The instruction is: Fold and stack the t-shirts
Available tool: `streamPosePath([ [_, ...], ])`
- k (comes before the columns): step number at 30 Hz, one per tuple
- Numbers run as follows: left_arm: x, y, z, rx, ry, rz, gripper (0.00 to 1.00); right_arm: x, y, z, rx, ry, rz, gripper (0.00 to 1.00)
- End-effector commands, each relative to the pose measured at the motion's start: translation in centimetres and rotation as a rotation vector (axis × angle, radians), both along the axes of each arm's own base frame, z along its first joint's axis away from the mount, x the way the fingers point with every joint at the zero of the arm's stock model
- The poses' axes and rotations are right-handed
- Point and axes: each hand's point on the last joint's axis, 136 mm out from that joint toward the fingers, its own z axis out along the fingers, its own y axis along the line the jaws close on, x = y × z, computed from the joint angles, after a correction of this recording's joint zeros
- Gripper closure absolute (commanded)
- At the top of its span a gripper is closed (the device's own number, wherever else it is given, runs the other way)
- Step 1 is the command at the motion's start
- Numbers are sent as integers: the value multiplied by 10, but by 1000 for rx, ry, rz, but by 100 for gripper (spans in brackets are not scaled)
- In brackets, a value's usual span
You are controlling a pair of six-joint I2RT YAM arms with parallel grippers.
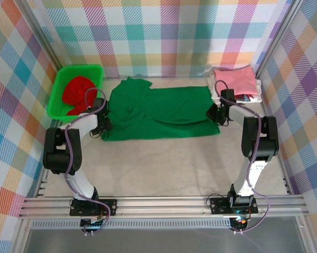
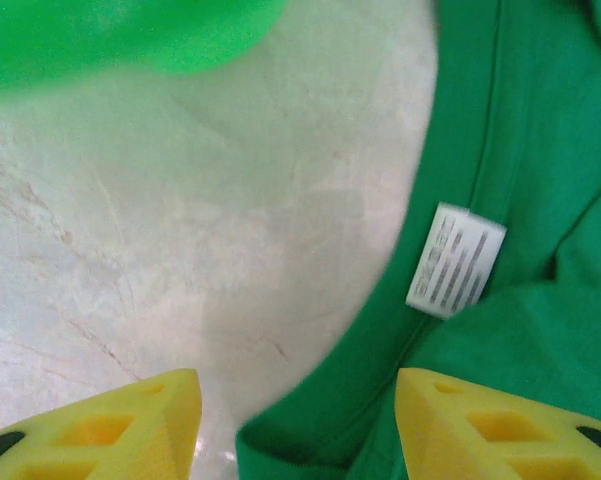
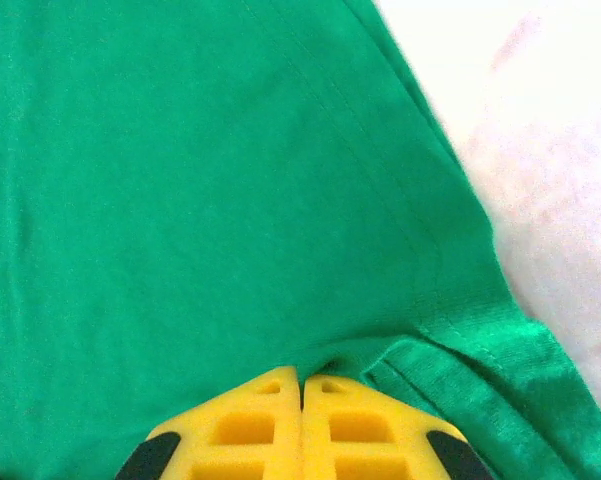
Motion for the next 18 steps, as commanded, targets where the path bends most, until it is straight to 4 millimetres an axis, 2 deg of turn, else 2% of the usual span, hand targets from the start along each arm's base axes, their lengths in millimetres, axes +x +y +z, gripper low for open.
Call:
streamPosePath([
  [1,9,10,9,39,-11,11,46,10,-6,7,-12,2,-2,90],
  [6,21,12,17,56,-29,11,46,39,-12,32,37,-44,-27,77],
  [9,24,12,23,54,-41,15,46,54,-20,54,87,-89,-51,76],
  [11,23,12,28,47,-53,20,46,56,-25,68,80,-122,-56,76],
  [14,17,7,33,16,-71,20,46,44,-20,77,97,-165,-33,76],
  [16,11,-1,35,-16,-80,10,46,25,-6,70,149,-166,6,78],
  [18,4,-14,37,-37,-80,-15,45,-1,5,54,159,-127,33,79],
])
